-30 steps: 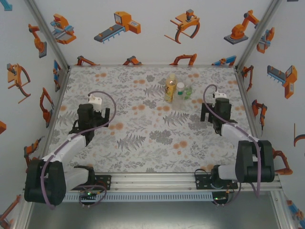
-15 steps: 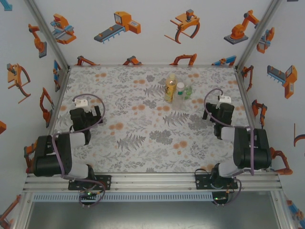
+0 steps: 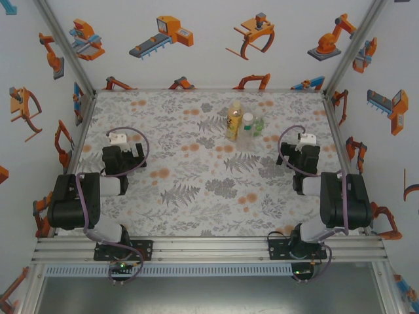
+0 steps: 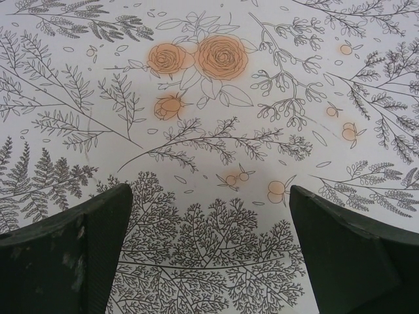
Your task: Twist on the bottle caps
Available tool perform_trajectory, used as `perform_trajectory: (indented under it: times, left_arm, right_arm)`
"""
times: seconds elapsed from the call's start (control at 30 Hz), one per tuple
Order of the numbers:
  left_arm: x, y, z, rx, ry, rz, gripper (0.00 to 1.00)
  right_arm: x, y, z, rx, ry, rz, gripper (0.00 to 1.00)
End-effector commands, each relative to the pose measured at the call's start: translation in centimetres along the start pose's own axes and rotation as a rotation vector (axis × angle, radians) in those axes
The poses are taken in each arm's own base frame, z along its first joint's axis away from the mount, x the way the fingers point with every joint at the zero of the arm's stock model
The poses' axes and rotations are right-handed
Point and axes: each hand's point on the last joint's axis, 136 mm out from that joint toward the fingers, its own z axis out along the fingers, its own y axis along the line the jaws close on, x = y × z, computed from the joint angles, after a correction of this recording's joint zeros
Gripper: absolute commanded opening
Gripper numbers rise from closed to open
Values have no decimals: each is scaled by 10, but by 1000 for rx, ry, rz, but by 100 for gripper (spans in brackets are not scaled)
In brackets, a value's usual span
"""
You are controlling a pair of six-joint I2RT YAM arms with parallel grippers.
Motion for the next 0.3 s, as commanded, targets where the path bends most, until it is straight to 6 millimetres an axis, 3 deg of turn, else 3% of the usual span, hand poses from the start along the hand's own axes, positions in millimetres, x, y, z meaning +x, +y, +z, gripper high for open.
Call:
perform_trajectory:
  times: [0.0,0.27]
  left_arm:
    - [-14,1,1,-10,-36,12,97]
    - [-14,1,1,-10,-34,11,97]
  right_arm:
    - [-10,0,0,-6,-42,3,99]
    - [-10,1,-1,-10,-45,0,99]
